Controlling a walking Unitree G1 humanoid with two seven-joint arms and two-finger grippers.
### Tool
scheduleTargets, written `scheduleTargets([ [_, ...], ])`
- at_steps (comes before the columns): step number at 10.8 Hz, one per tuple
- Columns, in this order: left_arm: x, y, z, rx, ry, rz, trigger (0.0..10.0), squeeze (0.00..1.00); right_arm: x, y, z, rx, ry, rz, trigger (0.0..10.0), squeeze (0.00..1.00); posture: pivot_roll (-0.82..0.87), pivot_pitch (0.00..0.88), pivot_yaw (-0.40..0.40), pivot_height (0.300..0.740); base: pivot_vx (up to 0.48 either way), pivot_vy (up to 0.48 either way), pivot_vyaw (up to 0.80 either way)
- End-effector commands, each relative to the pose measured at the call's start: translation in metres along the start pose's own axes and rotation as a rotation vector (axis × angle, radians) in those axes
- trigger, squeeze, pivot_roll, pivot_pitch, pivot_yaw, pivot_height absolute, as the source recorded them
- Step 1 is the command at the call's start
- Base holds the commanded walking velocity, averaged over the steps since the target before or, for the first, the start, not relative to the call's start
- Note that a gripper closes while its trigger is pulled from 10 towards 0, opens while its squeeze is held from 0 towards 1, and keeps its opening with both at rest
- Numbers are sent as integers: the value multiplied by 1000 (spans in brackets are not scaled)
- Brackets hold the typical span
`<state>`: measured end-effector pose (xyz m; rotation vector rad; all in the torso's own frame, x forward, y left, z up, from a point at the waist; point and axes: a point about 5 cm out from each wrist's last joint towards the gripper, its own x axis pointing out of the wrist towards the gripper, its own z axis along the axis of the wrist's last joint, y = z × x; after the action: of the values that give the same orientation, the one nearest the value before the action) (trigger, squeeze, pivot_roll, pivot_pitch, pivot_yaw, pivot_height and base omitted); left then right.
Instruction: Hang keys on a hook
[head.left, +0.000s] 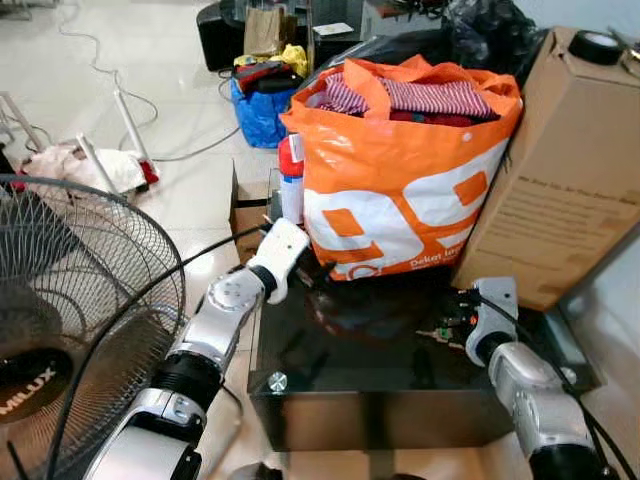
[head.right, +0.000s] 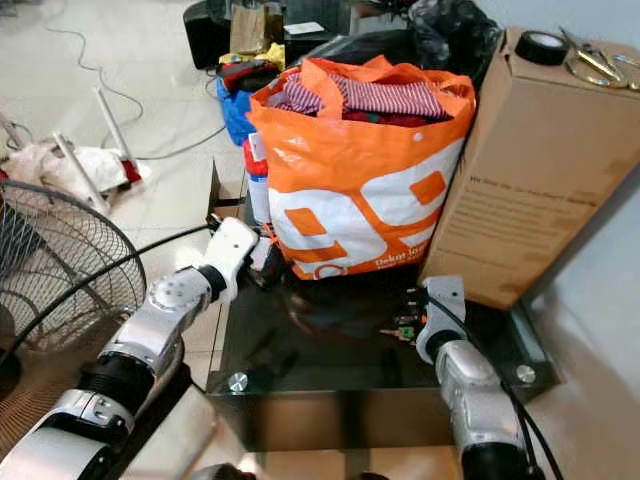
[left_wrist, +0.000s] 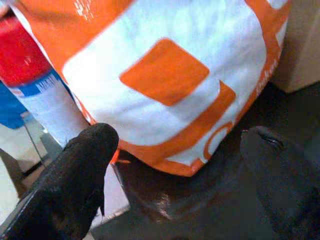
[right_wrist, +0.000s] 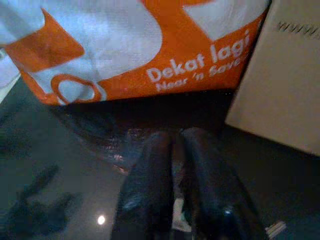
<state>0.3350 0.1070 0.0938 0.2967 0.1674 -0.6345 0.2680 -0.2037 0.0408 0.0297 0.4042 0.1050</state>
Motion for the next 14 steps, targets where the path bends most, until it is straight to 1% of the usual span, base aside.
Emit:
scheduleTargets([
  [1, -2, 3, 2, 8, -6, 19, 10000, 0, -1, -2, 6, -10, -27, -18, 10000, 1000, -170, 0, 63, 740, 0, -240, 0],
  [2, -4, 4, 0, 3, -3, 32, 10000, 0, -2, -1, 8, -40, -35, -35, 10000, 1000, -168, 0, 65, 740, 0, 0, 0],
  [3, -7, 6, -2, 5, 6, 35, 10000, 0, 1, 0, 8, -63, -40, -55, 10000, 1000, -158, 0, 63, 740, 0, -247, 800],
  [6, -12, 6, -8, 18, 25, 42, 10000, 0, 4, 6, 12, -49, -36, -48, 10000, 1000, -134, 0, 47, 740, 0, -249, 0],
  [8, -14, 7, -8, 20, 26, 49, 10000, 0, 7, 9, 11, -64, -23, -4, 10000, 1000, -124, 0, 40, 740, 0, -281, 0],
  [10, -15, 8, -8, 21, 30, 53, 10000, 0, 9, 11, 13, -96, -25, 8, 10000, 1000, -126, 0, 38, 740, 0, -326, 0],
  [12, -15, 7, -9, 20, 31, 55, 10000, 0, 8, 12, 11, -92, -13, 5, 10000, 1000, -125, 0, 36, 740, 0, -317, 0],
  [13, -16, 7, -10, 13, 40, 51, 10000, 0, 8, 12, 9, -109, 2, 16, 10000, 1000, -126, 0, 36, 740, 0, 0, 0],
  [14, -16, 5, -12, 7, 56, 19, 10000, 0, 7, 12, 5, -141, 31, 37, 10000, 1000, -124, 0, 35, 740, 0, 0, 0],
])
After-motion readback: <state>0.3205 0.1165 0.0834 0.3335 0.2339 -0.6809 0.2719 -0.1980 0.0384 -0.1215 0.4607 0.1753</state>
